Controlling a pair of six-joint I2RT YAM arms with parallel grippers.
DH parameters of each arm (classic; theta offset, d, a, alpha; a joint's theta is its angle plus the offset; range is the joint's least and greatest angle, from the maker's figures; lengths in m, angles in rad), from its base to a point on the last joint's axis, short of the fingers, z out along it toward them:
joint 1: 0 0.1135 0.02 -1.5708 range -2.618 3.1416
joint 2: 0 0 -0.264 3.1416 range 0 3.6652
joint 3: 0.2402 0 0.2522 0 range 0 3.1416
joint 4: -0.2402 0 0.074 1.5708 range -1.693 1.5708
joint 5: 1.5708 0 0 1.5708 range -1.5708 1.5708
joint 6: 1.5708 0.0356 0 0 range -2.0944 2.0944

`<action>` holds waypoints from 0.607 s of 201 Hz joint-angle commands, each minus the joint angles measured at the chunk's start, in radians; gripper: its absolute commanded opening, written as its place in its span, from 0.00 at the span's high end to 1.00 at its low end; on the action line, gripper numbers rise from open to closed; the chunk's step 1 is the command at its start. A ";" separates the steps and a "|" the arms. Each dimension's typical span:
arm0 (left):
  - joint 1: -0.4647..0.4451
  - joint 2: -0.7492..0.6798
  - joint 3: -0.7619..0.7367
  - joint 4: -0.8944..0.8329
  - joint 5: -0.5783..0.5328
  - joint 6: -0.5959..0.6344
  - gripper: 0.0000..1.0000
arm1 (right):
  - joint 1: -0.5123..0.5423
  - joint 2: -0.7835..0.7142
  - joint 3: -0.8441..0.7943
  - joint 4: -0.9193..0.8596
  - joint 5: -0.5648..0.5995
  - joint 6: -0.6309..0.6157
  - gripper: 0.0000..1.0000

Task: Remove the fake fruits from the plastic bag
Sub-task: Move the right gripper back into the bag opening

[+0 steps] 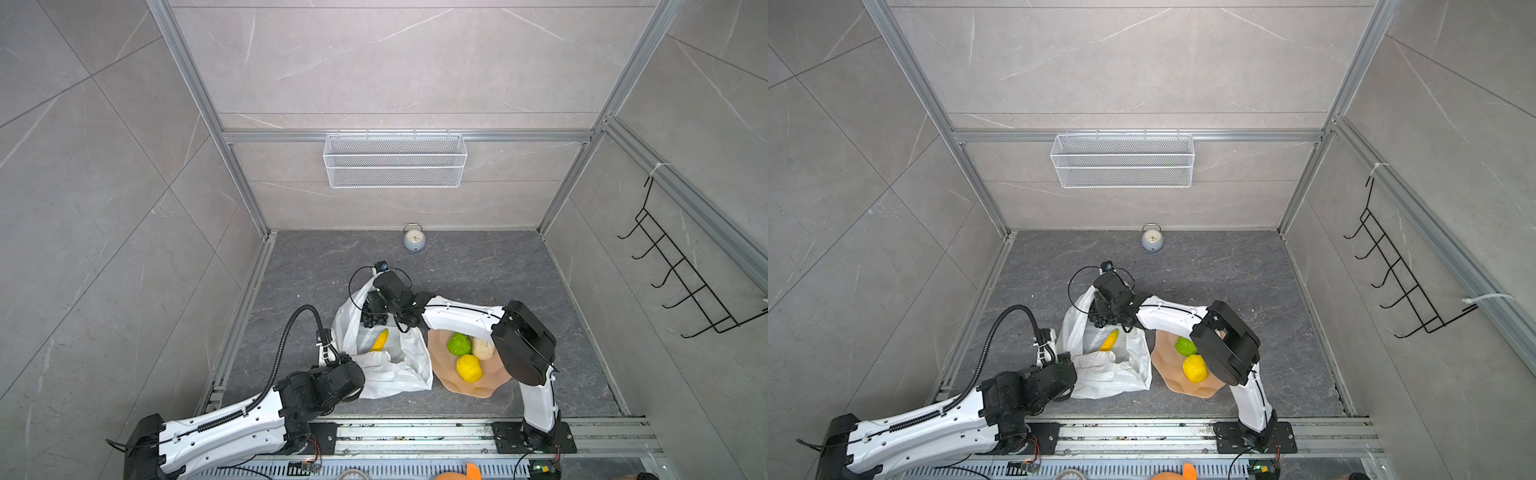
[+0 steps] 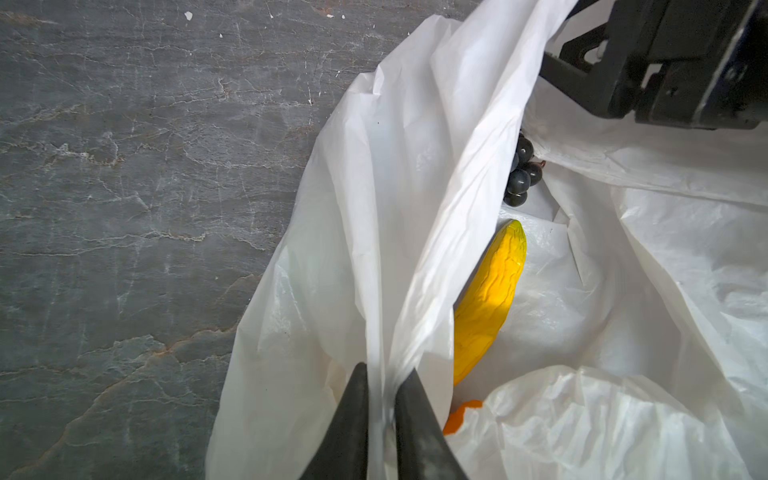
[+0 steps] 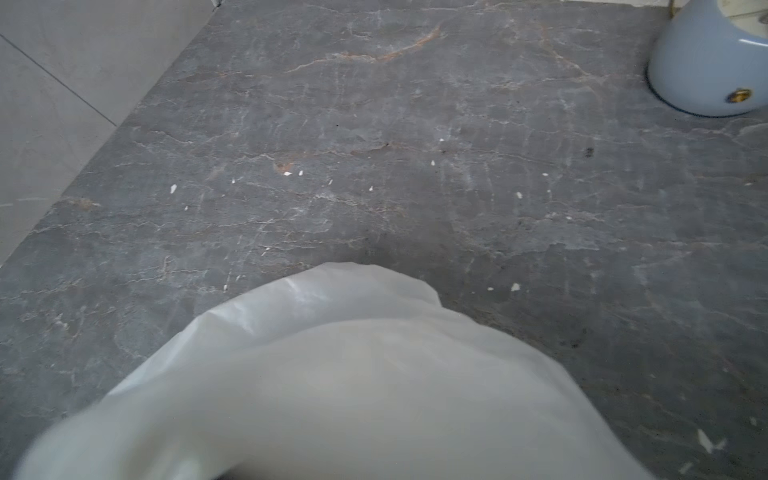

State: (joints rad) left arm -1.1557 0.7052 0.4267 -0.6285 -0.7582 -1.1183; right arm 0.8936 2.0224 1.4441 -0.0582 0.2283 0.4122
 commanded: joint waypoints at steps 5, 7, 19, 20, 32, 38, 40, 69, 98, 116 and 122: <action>0.005 -0.006 0.000 -0.029 -0.041 0.000 0.83 | 0.007 -0.012 0.013 -0.079 -0.015 -0.043 0.46; 0.005 -0.007 0.000 -0.030 -0.042 0.000 0.83 | 0.008 -0.015 0.010 -0.077 -0.018 -0.048 0.46; 0.005 -0.007 0.000 -0.035 -0.042 -0.004 0.83 | 0.018 -0.037 -0.009 -0.071 -0.015 -0.059 0.46; 0.005 -0.007 0.000 -0.035 -0.042 -0.004 0.83 | 0.019 -0.039 -0.010 -0.071 -0.012 -0.059 0.46; 0.006 -0.007 -0.002 -0.037 -0.043 -0.006 0.83 | 0.019 -0.051 -0.021 -0.083 0.027 -0.055 0.46; 0.005 -0.006 -0.002 -0.035 -0.042 -0.008 0.83 | 0.014 -0.052 -0.022 -0.100 0.067 -0.052 0.46; 0.005 -0.007 -0.002 -0.034 -0.041 -0.008 0.83 | 0.010 -0.051 -0.020 -0.109 0.080 -0.050 0.46; 0.006 0.000 -0.006 -0.023 -0.035 -0.007 0.83 | -0.057 -0.066 -0.026 -0.172 0.186 -0.045 0.45; 0.005 0.007 -0.004 -0.019 -0.035 -0.005 0.83 | -0.070 -0.063 -0.001 -0.209 0.226 -0.063 0.45; 0.006 0.008 -0.002 -0.017 -0.036 -0.003 0.83 | -0.069 -0.075 -0.012 -0.199 0.188 -0.062 0.44; 0.005 0.007 -0.002 -0.017 -0.036 -0.002 0.83 | -0.067 -0.090 -0.031 -0.178 0.149 -0.067 0.44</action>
State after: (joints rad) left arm -1.1557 0.7113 0.4267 -0.6437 -0.7582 -1.1198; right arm 0.8116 1.9892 1.4322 -0.2237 0.3992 0.3679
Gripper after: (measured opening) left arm 0.169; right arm 0.555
